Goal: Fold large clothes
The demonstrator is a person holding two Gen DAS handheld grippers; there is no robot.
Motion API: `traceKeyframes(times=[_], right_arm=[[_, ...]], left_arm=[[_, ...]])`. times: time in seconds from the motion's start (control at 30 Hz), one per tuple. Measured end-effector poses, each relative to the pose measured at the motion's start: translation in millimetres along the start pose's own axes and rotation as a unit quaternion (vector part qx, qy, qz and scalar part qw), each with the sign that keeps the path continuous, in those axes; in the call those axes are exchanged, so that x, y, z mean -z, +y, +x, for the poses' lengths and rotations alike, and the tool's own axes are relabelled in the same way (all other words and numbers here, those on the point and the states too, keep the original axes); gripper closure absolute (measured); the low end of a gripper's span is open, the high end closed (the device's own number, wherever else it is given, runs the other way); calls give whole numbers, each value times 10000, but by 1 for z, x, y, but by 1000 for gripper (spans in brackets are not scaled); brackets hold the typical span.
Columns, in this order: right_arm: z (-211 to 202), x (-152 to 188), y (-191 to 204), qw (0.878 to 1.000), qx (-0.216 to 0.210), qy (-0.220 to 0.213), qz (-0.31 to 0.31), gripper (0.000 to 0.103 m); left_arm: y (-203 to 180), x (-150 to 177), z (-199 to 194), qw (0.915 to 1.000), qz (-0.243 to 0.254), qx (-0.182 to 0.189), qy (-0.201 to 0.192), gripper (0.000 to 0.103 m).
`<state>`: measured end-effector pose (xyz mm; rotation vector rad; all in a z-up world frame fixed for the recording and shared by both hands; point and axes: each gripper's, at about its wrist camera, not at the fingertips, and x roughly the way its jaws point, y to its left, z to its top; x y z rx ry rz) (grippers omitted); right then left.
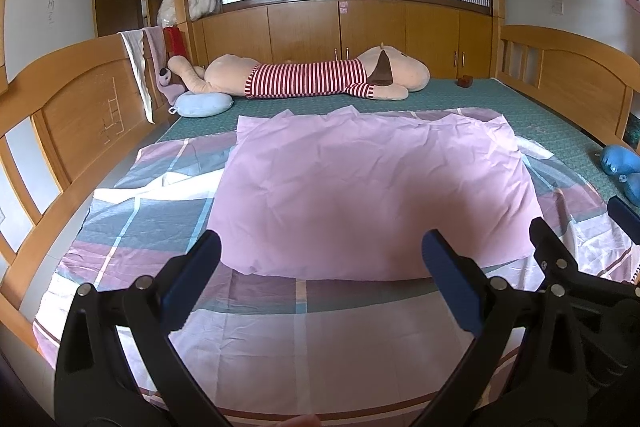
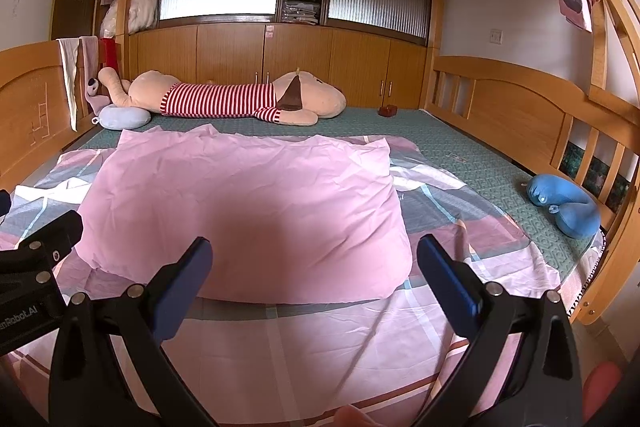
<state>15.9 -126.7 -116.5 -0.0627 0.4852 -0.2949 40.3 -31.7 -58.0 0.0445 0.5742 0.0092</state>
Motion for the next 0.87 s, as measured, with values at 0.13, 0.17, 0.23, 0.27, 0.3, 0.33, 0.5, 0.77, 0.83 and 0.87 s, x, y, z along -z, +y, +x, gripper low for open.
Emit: traceKeyframes(times=[0.13,0.17,0.23,0.27,0.3,0.33,0.5,0.77,0.83,0.87], right_arm=[[0,0,0,10000,4,0,1,1],[0,0,0,10000,3,2,-1,1],[0,0,1,10000,5,-1,0,1],[0,0,1,10000,8,2,-2,1],[0,0,1,10000,13,7,-6,1],[0,0,1,10000,13,10,-8,1],[4,2,-2,10000,23,40,-48,1],[23,5,-12,9998,-153,157,7,1],[35,4,-24,9995,-180,199,153,1],[45,1,-37,9995,-118,156,254,1]], left_arm=[[1,1,1,10000,6,6,18,2],[1,1,1,10000,0,16,29,2],[3,1,2,10000,-25,47,56,2],[3,1,2,10000,-31,56,70,2],[3,1,3,9999,-33,59,80,2],[3,1,4,9999,-30,59,91,2],[2,2,5,9999,0,-8,102,2],[3,6,15,9998,44,-46,194,2],[3,7,21,9996,41,-76,266,2],[4,8,25,9995,35,-76,306,2]])
